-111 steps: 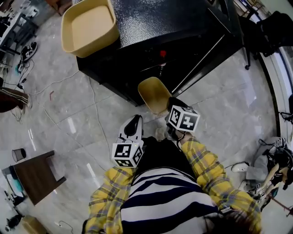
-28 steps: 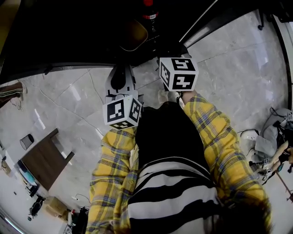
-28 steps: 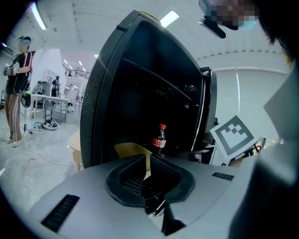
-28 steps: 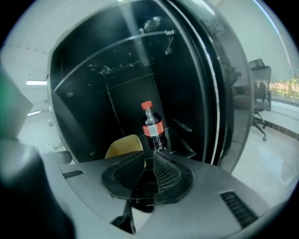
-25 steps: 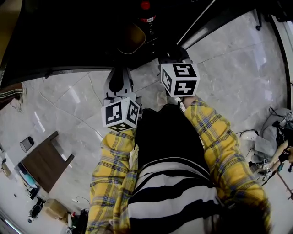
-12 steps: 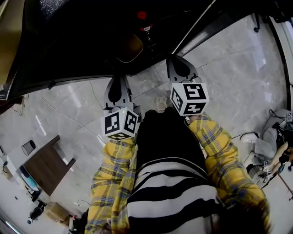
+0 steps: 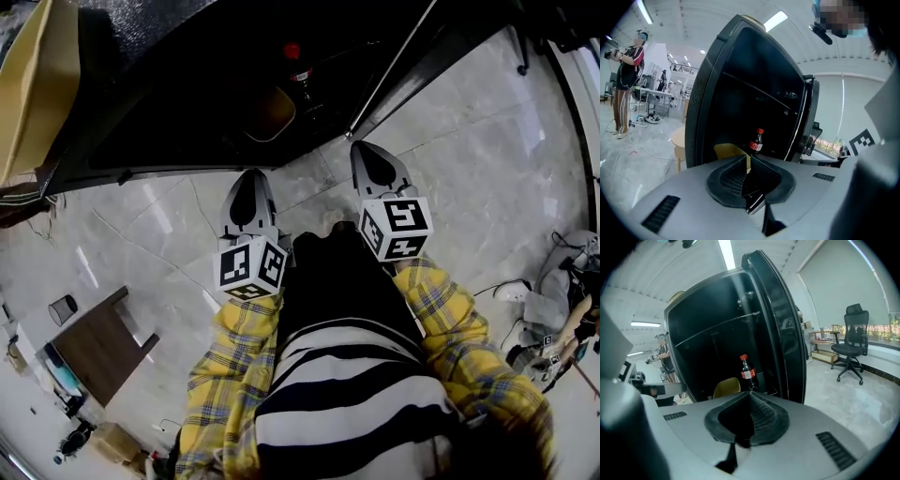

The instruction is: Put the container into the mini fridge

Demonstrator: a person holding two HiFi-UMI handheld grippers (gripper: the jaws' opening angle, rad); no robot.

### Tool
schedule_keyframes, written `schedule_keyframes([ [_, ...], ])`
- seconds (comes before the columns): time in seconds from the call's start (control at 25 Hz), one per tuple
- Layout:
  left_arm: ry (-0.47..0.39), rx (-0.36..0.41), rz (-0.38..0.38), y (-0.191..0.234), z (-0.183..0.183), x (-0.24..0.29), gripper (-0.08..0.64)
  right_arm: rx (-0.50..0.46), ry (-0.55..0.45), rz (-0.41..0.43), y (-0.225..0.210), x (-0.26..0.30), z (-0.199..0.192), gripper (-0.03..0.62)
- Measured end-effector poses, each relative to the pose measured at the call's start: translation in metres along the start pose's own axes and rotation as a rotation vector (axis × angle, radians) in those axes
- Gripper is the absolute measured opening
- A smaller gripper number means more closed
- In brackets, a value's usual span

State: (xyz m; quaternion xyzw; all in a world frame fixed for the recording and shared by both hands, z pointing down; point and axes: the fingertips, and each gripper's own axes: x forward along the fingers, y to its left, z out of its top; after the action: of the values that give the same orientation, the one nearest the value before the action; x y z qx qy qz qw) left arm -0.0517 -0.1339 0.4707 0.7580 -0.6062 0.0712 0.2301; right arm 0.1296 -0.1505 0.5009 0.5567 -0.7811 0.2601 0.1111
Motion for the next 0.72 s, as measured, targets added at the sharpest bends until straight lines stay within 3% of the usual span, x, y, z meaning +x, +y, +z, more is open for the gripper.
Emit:
schedule_keyframes([
  [0.72, 0.097, -0.013, -0.026, -0.009, -0.025, -0.028, 0.038, 0.012, 0.051, 0.044, 0.011, -0.012, -0.021, 0.026],
])
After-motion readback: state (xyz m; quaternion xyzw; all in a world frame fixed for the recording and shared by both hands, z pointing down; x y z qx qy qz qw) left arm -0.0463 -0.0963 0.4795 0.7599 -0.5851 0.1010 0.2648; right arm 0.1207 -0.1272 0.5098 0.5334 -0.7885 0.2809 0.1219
